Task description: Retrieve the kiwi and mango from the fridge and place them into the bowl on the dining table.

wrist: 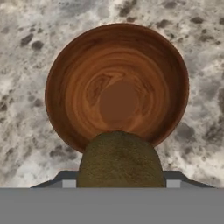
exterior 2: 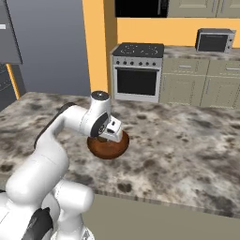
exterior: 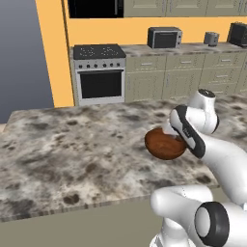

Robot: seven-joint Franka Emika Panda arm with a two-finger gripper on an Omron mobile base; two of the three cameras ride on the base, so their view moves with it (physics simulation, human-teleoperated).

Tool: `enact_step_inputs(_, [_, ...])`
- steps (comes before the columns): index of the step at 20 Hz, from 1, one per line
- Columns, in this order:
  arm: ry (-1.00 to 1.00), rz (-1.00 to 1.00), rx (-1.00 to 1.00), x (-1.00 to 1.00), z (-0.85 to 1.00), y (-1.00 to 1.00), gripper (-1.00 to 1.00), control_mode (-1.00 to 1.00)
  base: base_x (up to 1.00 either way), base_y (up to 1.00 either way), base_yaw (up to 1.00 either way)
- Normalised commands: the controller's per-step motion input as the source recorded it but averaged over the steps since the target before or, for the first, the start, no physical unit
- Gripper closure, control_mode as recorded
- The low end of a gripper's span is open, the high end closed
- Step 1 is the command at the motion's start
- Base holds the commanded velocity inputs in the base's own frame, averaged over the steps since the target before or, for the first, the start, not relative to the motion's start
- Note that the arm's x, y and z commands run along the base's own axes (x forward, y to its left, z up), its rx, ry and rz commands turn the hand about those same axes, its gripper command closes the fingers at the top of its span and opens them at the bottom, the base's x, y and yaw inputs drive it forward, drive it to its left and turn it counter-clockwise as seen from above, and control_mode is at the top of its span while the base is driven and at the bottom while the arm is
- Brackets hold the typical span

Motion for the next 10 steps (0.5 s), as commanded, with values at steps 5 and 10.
enact_step_inputs(5, [0.0, 0.0, 0.0, 0.32, -0.26, 0.0, 1.0, -1.0, 0.0, 0.0, 0.0])
enact_step_inputs(10, [0.0, 0.0, 0.0, 0.32, -0.26, 0.0, 1.0, -1.0, 0.0, 0.0, 0.0])
